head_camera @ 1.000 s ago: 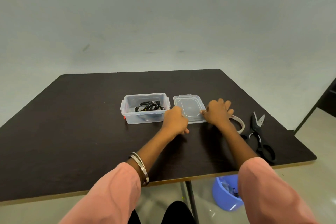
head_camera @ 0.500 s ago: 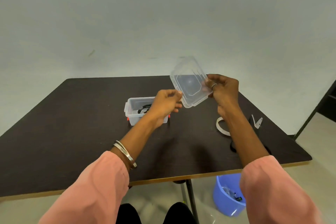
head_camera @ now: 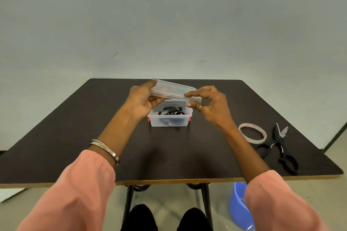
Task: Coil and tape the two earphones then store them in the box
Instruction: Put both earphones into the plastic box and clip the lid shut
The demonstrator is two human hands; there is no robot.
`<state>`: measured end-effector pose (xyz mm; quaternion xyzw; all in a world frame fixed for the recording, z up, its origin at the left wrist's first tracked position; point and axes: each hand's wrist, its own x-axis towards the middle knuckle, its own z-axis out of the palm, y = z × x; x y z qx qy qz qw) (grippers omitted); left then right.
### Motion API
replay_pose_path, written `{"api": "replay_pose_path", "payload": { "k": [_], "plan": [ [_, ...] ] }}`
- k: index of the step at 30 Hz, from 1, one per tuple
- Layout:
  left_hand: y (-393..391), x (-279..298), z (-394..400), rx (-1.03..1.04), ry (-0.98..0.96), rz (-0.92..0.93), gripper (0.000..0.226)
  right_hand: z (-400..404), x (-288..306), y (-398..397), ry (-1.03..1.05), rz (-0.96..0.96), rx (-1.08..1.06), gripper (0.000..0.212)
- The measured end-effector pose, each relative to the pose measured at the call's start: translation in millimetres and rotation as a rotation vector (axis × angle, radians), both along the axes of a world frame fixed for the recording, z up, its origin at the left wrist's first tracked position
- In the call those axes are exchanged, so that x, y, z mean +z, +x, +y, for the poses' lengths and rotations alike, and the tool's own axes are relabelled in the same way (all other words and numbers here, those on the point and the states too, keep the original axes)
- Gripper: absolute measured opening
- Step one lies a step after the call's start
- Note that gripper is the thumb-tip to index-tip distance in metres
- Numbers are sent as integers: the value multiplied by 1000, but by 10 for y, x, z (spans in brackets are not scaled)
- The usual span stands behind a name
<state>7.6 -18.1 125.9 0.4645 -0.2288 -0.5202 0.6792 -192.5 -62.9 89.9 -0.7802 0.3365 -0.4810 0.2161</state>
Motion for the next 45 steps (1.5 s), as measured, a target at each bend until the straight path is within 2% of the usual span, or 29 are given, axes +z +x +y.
{"api": "replay_pose_path", "payload": {
  "k": [2,6,8,12,13,15,18,21,24,31,39,42,45],
  "plan": [
    [45,-80,11,6,26,-56,11,-7,-37,49,69,-58,12,31],
    [110,-348,-36,22,61,-229,15,-165,-162,163,496,-198,-173,56],
    [147,-499,-80,35,87,-346,16,-219,-226,217,635,-238,-205,54],
    [184,-610,-148,170,168,-804,18,-276,-233,276,619,-311,-285,36],
    [178,-601,-154,204,179,-866,18,-284,-221,297,600,-317,-299,28],
    [174,-598,-191,231,183,-905,22,-296,-192,339,541,-254,-324,7],
    [199,-624,-258,250,196,-947,25,-322,-196,405,456,-115,-334,9],
    [228,-704,-290,253,214,-949,25,-328,-263,444,414,-22,-363,18],
    [207,-763,-265,227,217,-941,26,-335,-338,444,394,12,-366,18],
    [221,-823,-278,227,223,-848,25,-384,-424,369,487,-118,-332,23],
    [283,-777,-398,201,378,-876,20,-432,-467,409,467,-90,-375,22],
    [314,-756,-379,159,405,-703,22,-423,-512,393,645,-233,-334,16],
    [372,-731,-364,70,395,-392,28,-463,-538,391,832,-346,-282,41]
  ]
}}
